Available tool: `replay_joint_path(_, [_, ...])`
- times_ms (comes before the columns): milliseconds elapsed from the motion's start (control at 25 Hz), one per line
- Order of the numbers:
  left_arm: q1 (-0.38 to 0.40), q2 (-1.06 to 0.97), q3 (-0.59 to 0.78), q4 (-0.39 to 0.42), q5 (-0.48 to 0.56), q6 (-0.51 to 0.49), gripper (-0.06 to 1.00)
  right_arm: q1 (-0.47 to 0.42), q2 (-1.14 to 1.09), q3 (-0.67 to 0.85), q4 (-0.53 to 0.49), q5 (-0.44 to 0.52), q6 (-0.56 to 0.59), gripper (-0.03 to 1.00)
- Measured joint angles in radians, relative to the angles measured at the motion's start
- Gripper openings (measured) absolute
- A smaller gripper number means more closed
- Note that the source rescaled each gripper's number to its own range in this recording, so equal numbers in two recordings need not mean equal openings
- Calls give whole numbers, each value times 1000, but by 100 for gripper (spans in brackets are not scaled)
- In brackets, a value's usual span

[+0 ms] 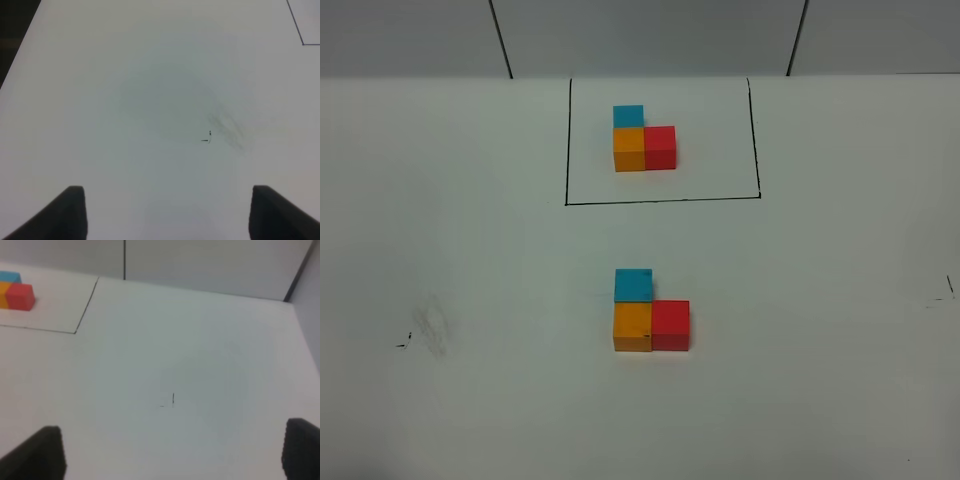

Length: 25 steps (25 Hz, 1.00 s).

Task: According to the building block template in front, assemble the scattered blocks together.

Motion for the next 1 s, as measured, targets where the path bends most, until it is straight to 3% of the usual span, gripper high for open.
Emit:
replay_joint_path(480, [0,0,0,0,0,0,68,0,0,189,107,-132,19,85])
replay_joint_path(800, [0,0,0,0,0,0,68,0,0,219,18,-128,32,85])
replay_joint_path(1000, [0,0,0,0,0,0,68,0,0,222,52,-127,34,85])
